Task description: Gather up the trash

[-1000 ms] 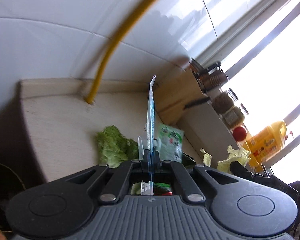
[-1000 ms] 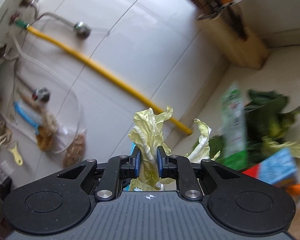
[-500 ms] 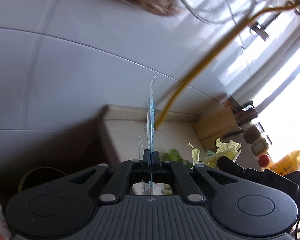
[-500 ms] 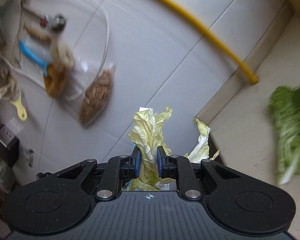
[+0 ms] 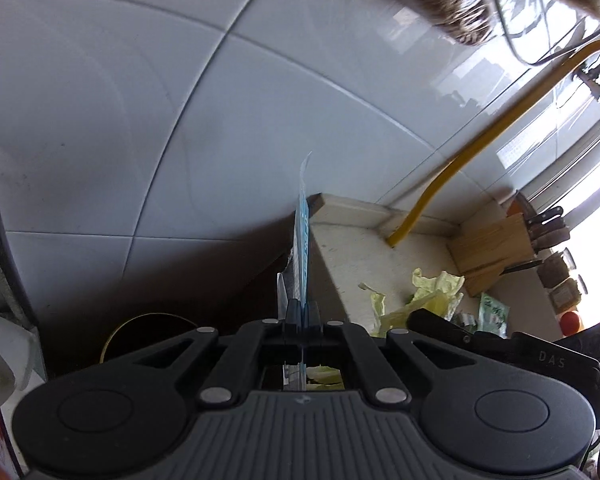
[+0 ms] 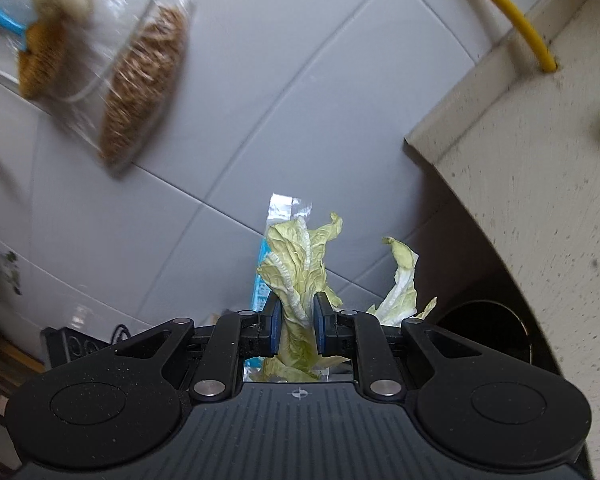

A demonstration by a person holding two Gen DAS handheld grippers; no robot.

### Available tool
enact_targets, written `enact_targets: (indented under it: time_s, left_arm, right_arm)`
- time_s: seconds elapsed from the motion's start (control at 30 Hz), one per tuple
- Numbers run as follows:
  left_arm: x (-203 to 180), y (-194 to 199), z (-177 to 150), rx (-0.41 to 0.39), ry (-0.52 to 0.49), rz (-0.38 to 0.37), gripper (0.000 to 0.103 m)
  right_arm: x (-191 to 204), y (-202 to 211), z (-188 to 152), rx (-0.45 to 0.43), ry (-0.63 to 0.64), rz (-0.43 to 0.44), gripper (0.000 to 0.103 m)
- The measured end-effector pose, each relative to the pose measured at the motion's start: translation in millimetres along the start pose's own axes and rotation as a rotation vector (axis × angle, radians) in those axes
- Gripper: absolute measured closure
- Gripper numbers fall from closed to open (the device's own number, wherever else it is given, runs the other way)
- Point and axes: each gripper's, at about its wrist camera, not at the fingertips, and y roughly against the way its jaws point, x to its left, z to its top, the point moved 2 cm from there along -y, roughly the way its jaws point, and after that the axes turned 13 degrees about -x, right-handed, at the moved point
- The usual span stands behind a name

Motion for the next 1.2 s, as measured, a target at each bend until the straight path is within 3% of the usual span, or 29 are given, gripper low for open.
enact_targets:
  time_s: [0.3, 0.77, 0.87, 1.2]
  left_arm:
    - [22, -28, -7, 0.074, -0.032, 0.042, 0.102]
    - [63, -95, -45, 0.254, -0.070, 0.166, 0.096]
    - [70, -102, -49, 0.274, -0.076, 0.180, 0.087]
    - [74, -105, -45, 0.265, -0.050, 0.174, 0.083]
  right_arm:
    - [-20, -37, -16, 0.046, 0.001, -0.103, 0.081]
    - [-74, -104, -54, 0.188, -0.029, -0.249, 0.066]
    - [-81, -113, -61, 0.205, -0.031, -0.264, 0.066]
    - [-77, -104, -69, 0.204, -0.050, -0.284, 0.064]
